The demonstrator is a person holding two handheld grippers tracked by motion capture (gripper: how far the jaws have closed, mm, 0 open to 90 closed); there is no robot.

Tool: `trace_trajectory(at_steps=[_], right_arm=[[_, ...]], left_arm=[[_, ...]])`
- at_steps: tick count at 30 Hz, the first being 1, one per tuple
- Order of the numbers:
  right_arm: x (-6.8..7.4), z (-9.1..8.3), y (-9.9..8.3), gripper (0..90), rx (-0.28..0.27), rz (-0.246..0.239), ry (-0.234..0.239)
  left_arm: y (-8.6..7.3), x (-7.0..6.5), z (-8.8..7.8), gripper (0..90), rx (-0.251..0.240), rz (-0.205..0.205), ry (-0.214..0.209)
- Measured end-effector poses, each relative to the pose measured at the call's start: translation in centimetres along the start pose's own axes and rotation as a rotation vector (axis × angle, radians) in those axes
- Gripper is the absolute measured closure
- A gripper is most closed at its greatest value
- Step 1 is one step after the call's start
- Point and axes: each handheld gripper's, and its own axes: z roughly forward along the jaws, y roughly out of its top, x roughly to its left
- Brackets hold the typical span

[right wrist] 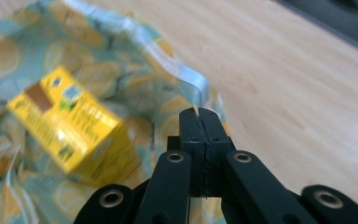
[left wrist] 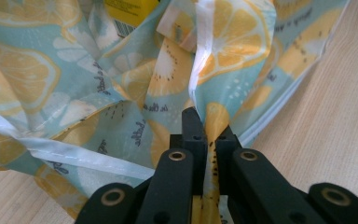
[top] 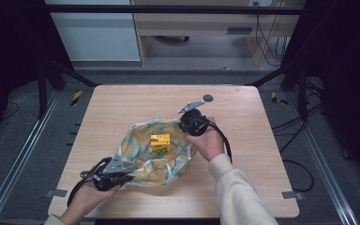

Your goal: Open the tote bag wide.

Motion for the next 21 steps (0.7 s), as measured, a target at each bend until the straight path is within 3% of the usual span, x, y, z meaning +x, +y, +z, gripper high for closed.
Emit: trace_trajectory(at_steps=[7,14,21], right_arm=[[-0.8,2.2,1.3,90.0,0.032,0.009,-0.017],[-1.3,4.9,0.6,90.0,0.087,0.032,-0.012],[-1.9,5.8,-0.5,88.2,0.121,0.059,-0.009]], left_arm=[[-0.2,0.4,0.4,89.8,0.019,-0.023,-0.006],[-0.3,0.3,0.9,89.8,0.044,-0.015,-0.017],[-0.5,0.0,1.3,89.6,0.066,-0.007,-0.026]])
